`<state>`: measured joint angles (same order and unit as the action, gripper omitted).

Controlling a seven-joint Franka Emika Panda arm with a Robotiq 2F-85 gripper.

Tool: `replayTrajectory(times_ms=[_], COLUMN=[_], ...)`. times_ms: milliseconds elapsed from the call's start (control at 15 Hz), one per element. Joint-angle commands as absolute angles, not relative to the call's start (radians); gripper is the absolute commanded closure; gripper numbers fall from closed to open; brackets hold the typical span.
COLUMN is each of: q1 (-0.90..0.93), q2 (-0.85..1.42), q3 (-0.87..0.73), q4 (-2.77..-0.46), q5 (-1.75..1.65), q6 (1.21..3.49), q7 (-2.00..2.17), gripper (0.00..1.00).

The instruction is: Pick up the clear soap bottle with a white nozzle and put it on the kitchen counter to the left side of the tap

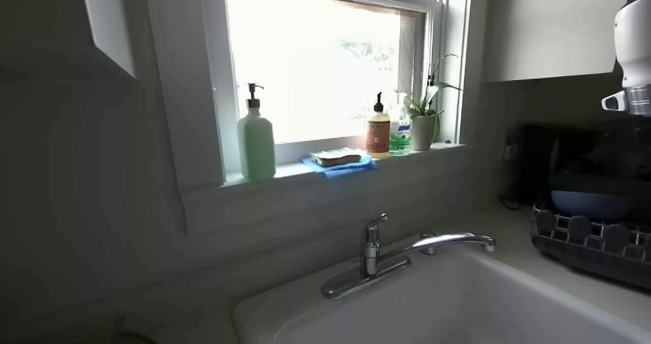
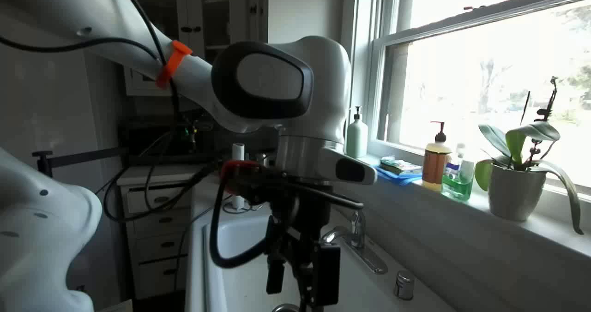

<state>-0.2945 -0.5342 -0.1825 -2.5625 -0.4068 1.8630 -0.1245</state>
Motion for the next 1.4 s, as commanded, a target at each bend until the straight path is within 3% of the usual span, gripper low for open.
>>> replayTrajectory(times_ms=[0, 600, 1333], q1=[-0.279, -0.223, -0.092], q2=[-0.536, -0.482, -0.319], q3=[-0.196, -0.187, -0.137], q4=[-2.560, -2.522, -2.373], q5=[-0.412, -0.201, 0.092], q6=[1.857, 1.983, 2.558], q7=[-0.119, 0.029, 0.068], gripper=[0.00, 0.00, 0.00])
